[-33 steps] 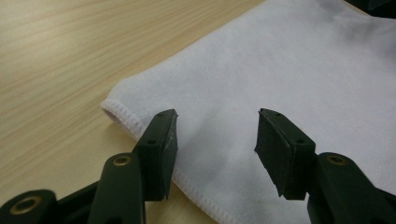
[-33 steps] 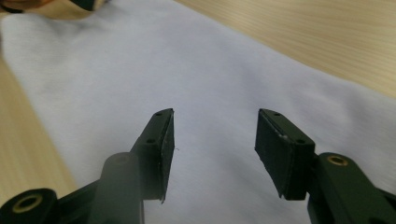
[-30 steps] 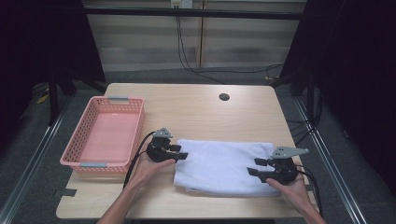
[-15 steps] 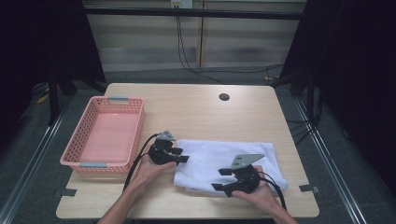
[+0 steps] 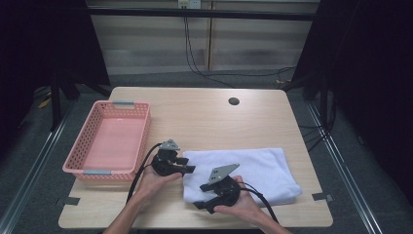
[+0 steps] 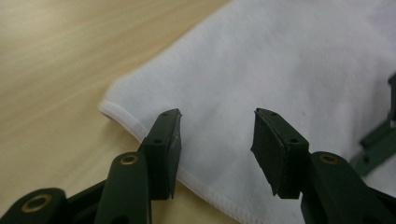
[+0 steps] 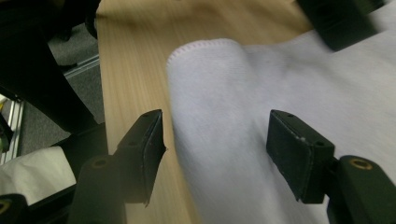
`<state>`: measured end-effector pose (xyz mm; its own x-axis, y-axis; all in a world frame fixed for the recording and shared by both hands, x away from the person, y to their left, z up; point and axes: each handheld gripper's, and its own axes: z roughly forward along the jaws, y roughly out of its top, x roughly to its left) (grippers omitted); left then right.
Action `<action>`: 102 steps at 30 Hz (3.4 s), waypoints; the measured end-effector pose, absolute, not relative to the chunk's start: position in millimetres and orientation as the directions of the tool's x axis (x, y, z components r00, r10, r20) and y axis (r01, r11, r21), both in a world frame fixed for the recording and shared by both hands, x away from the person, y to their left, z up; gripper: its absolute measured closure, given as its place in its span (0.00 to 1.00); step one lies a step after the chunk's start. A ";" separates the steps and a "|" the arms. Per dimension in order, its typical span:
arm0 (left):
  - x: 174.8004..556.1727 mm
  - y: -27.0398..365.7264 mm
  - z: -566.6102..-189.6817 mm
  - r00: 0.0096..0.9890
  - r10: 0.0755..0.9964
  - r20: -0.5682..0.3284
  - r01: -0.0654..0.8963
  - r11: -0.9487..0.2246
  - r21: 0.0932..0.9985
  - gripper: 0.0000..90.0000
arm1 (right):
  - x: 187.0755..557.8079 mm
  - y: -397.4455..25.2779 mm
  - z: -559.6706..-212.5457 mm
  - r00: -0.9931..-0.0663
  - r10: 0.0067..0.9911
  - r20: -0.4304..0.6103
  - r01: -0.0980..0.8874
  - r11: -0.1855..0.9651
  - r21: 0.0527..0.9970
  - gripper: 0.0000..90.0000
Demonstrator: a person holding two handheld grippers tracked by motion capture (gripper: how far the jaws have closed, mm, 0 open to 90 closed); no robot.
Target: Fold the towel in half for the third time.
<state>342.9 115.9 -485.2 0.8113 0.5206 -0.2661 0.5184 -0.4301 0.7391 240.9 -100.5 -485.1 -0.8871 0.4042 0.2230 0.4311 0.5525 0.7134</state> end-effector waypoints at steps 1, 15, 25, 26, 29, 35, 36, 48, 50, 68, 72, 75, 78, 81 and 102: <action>346.7 116.3 -484.6 0.802 0.531 -0.274 0.529 -0.417 0.739 0.56 | 240.9 -96.8 -486.8 -0.892 0.397 0.215 0.420 0.555 0.718 0.39; 382.7 114.5 -496.7 0.742 0.603 -0.292 0.584 -0.369 0.723 0.42 | 238.2 -97.7 -494.8 -0.895 0.434 0.101 0.370 0.600 0.709 0.78; 377.1 108.0 -503.8 0.781 0.560 -0.276 0.562 -0.437 0.703 0.46 | 241.7 -101.8 -494.4 -0.882 0.450 0.144 0.409 0.577 0.707 0.82; 376.8 107.7 -503.9 0.785 0.555 -0.275 0.558 -0.442 0.702 0.51 | 241.5 -101.8 -494.2 -0.882 0.448 0.146 0.410 0.576 0.707 0.82; 373.4 105.2 -504.9 0.806 0.515 -0.291 0.547 -0.460 0.700 0.76 | 241.9 -102.5 -493.5 -0.879 0.451 0.153 0.417 0.573 0.706 0.82; 375.6 110.0 -500.3 0.787 0.496 -0.366 0.580 -0.396 0.712 0.90 | 243.0 -106.2 -486.2 -0.873 0.458 0.168 0.428 0.553 0.715 0.83; 376.1 111.5 -498.6 0.780 0.496 -0.381 0.589 -0.376 0.716 0.90 | 244.0 -106.9 -484.3 -0.877 0.453 0.164 0.418 0.546 0.726 0.83; 374.1 126.3 -458.3 0.766 0.502 -0.403 0.579 -0.263 0.772 0.91 | 248.7 -110.1 -449.0 -0.873 0.450 0.190 0.409 0.461 0.788 0.83; 373.5 129.6 -454.2 0.765 0.502 -0.403 0.582 -0.271 0.767 0.91 | 249.5 -107.0 -444.5 -0.875 0.443 0.194 0.406 0.453 0.794 0.83; 359.0 179.8 -382.7 0.746 0.563 -0.355 0.548 -0.217 0.808 0.91 | 245.4 -59.2 -398.5 -0.918 0.338 0.206 0.331 0.370 0.868 0.83; 357.6 166.4 -374.7 0.756 0.580 -0.303 0.535 -0.280 0.797 0.91 | 245.3 -61.5 -400.3 -0.912 0.325 0.249 0.350 0.301 0.887 0.82; 365.0 150.7 -387.6 0.757 0.577 -0.305 0.539 -0.290 0.791 0.90 | 242.7 -70.0 -414.2 -0.897 0.359 0.258 0.369 0.286 0.884 0.80; 371.0 126.8 -401.3 0.760 0.572 -0.309 0.549 -0.310 0.776 0.89 | 242.6 -85.1 -422.6 -0.872 0.400 0.281 0.410 0.287 0.866 0.79; 374.6 104.2 -404.1 0.767 0.548 -0.334 0.555 -0.304 0.775 0.89 | 239.9 -104.6 -423.3 -0.859 0.431 0.275 0.419 0.285 0.862 0.79; 381.8 -26.0 -465.5 0.818 0.443 -0.366 0.552 -0.429 0.715 0.73 | 201.2 -232.9 -478.8 -0.678 0.669 0.304 0.602 0.268 0.752 0.65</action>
<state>381.8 -26.0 -465.5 0.8181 0.4434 -0.3662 0.5525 -0.4292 0.7146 201.2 -232.9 -478.8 -0.6784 0.6687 0.3044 0.6020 0.2685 0.7520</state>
